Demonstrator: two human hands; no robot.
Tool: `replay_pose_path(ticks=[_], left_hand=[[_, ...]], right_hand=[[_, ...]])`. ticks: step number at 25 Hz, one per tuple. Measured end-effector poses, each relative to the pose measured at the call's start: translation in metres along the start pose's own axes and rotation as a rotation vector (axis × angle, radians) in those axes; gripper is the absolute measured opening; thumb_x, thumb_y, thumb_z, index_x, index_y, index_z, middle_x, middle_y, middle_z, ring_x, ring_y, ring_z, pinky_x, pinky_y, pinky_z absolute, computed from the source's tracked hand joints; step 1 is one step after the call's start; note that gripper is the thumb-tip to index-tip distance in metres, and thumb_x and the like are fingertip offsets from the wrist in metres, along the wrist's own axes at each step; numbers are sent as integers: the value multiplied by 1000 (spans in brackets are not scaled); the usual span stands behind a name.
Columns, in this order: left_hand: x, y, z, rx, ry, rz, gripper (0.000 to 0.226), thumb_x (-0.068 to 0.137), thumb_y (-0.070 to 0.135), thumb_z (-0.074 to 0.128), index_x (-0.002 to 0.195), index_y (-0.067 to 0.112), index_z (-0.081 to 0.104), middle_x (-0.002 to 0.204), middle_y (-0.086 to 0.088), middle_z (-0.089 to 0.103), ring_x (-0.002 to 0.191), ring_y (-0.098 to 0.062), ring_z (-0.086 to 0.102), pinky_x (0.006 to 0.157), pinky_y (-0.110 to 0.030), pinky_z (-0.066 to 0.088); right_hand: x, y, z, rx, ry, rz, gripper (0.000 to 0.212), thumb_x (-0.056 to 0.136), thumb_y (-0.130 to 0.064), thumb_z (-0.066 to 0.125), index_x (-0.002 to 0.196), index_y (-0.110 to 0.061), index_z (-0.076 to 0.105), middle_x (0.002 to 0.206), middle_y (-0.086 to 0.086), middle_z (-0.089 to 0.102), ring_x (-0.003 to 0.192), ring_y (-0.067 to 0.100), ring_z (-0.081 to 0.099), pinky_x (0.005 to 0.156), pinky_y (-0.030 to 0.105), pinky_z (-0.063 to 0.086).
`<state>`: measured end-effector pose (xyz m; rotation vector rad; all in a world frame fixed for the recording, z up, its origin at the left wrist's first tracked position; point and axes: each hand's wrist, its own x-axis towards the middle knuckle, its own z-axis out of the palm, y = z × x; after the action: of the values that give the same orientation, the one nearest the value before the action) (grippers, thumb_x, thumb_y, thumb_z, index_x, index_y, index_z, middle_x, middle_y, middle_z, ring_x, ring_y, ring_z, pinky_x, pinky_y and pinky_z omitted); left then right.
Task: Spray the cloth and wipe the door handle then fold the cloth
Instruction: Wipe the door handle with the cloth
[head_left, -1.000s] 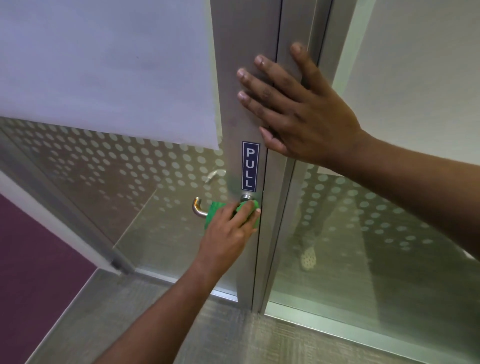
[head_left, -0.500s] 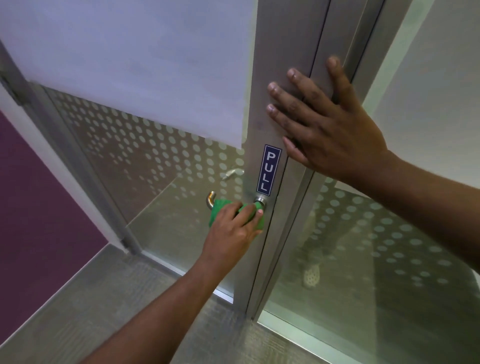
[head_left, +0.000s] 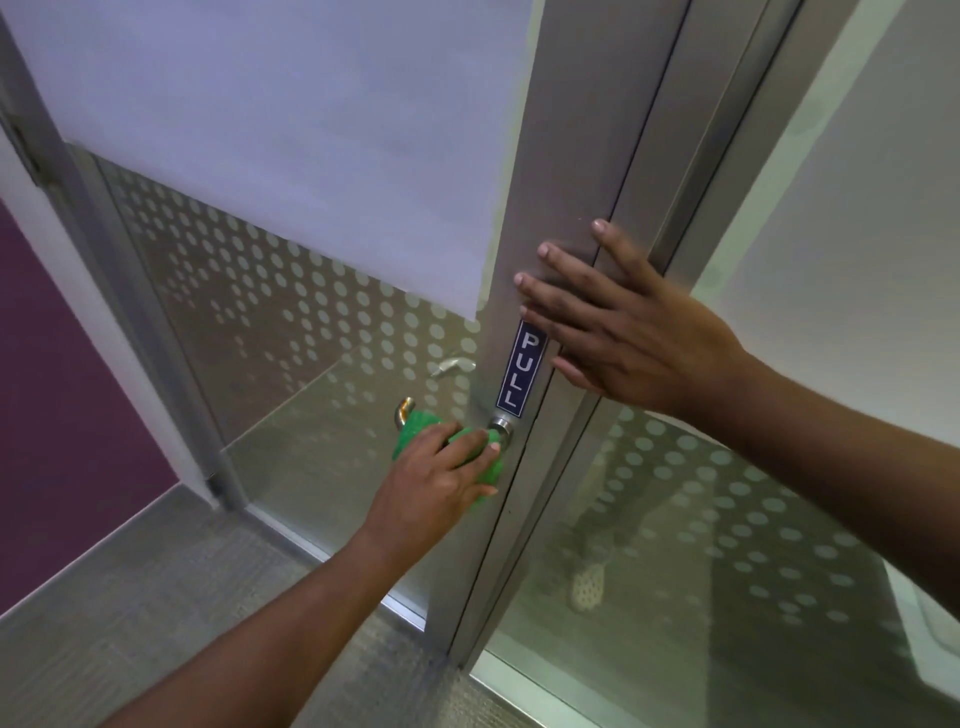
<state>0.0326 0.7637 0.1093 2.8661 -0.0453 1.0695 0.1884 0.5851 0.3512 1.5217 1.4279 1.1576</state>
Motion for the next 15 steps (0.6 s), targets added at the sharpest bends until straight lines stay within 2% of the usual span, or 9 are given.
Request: replay_pose_path(ticks=[2,4,6,8,9,10,12,15], left_hand=[[-7,-13,-4,-6,-17,36,42,91,35,73,126,13,77,131,-4,74,119,-28,65,101,-46,57],[-14,-29,-10,13,38,4,45,94,42,62,126,15,78,129,0,75,114,-27,67,101,-41,57],[-13,-33,-10,-22,81,-59,47,93,46,60,123,17,79,126,2,75,110,-26,66,102,-38,56],[-6,-23,-4,-59,49,-41,42,93,43,64,124,18,78,125,4,73,113,-22,61,107,-34,51],[-1,-14,-1,-73,-5,-17,39,93,39,67,125,19,77,127,3,72,114,-23,62,106,-37,52],[4,-4,1,-71,-53,8,37,92,34,72,125,19,77,127,2,72,113,-25,64,101,-42,55],[12,11,6,21,-56,64,42,85,31,83,125,19,77,121,3,72,103,-24,65,88,-40,57],[10,16,3,118,-4,-25,50,81,36,88,126,18,75,114,3,72,96,-24,64,82,-40,56]], right_hand=[[0,-2,1,24,18,13,65,113,-50,20,166,-13,35,176,16,26,163,43,20,131,68,10],[0,-3,3,29,26,18,64,113,-49,20,165,-14,37,175,16,27,163,43,20,131,68,9],[1,-1,3,21,30,11,64,113,-49,21,165,-14,37,176,16,27,163,42,20,131,68,8],[3,-1,3,22,41,11,64,113,-48,23,164,-13,39,175,16,28,163,42,21,130,69,5],[3,-1,3,17,43,12,64,113,-48,23,164,-13,39,175,16,28,163,42,21,129,68,4],[3,-1,4,14,42,12,64,113,-48,24,164,-13,39,175,16,28,163,42,21,129,68,3],[3,-1,4,22,40,9,64,112,-49,26,164,-13,38,175,16,27,163,42,21,129,68,5],[2,0,3,26,47,10,65,112,-50,26,164,-13,38,175,16,28,163,42,21,130,66,9]])
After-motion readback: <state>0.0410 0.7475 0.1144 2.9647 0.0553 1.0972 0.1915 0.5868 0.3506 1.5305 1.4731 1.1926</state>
